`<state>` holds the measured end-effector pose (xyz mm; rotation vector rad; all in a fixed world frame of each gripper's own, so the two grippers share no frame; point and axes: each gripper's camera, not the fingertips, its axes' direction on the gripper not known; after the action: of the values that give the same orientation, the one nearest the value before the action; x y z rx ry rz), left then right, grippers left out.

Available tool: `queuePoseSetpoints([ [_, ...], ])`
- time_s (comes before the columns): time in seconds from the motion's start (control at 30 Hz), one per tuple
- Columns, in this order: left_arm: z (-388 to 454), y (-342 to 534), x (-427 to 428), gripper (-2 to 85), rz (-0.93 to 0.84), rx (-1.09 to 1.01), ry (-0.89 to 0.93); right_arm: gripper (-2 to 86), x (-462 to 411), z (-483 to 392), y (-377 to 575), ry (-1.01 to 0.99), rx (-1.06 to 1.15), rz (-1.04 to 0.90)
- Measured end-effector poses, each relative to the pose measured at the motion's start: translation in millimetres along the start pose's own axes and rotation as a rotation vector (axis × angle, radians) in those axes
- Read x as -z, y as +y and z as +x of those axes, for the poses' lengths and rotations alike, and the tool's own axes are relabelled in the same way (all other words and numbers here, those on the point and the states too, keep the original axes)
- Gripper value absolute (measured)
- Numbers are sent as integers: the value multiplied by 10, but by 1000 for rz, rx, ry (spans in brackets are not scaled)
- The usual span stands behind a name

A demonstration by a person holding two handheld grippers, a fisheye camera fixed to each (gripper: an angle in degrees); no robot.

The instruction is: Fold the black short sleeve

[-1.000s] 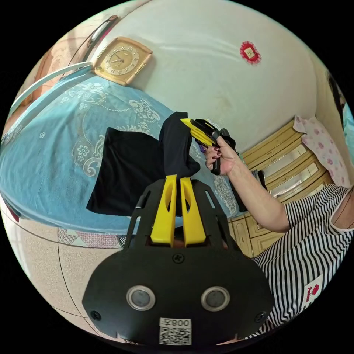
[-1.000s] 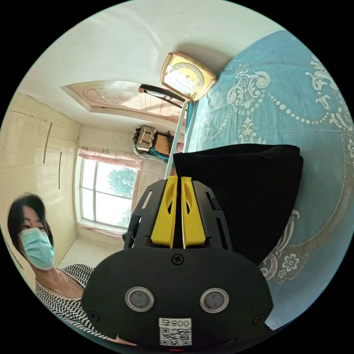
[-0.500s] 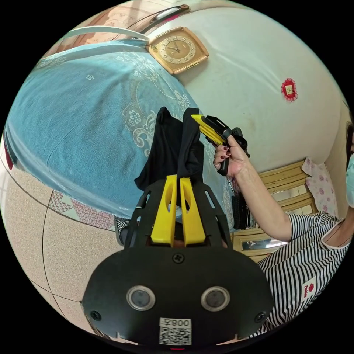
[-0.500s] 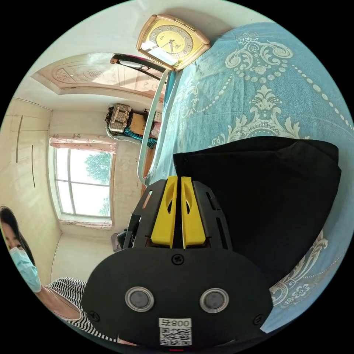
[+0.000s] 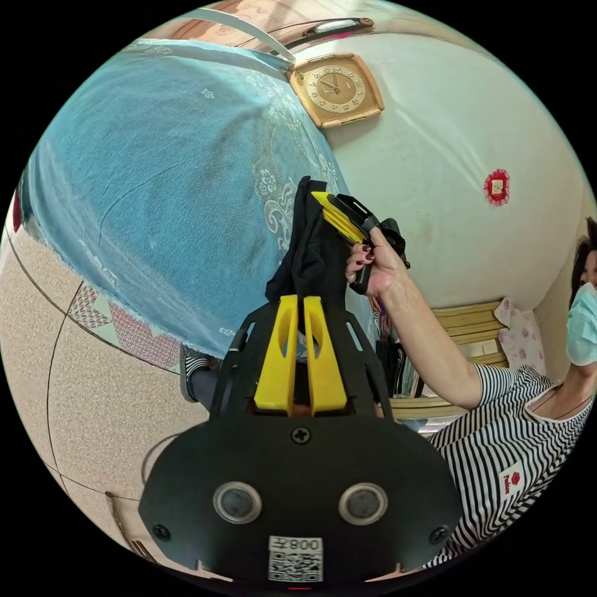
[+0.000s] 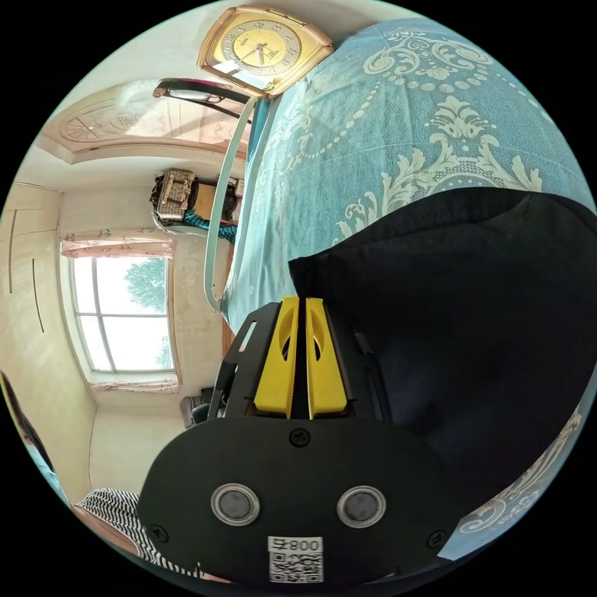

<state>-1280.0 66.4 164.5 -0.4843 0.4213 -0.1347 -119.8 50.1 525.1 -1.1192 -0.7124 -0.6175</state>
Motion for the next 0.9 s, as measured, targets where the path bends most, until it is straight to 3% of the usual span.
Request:
queuePoseSetpoints([
  [0.13,-27,105,143,7,35,10,-48,21,10,-190,-5,31,4,1],
  [0.27,262,158,220,3,62,-122,-166,32,45,-393,4,53,35,-6],
  [0.4,559,11,-69,2,-7,-288,-270,57,126,-617,23,38,92,-29],
  [0.53,562,-93,-369,2,-82,-302,-419,61,423,-995,157,27,206,-28],
  [0.63,534,-79,-434,2,-81,-292,-414,35,554,-1166,262,85,266,-27],
  [0.77,530,-50,-474,2,-71,-269,-393,10,239,-1270,264,243,277,-165],
  [0.9,665,-28,-500,2,-56,-292,-410,8,302,-1472,336,237,291,-171],
])
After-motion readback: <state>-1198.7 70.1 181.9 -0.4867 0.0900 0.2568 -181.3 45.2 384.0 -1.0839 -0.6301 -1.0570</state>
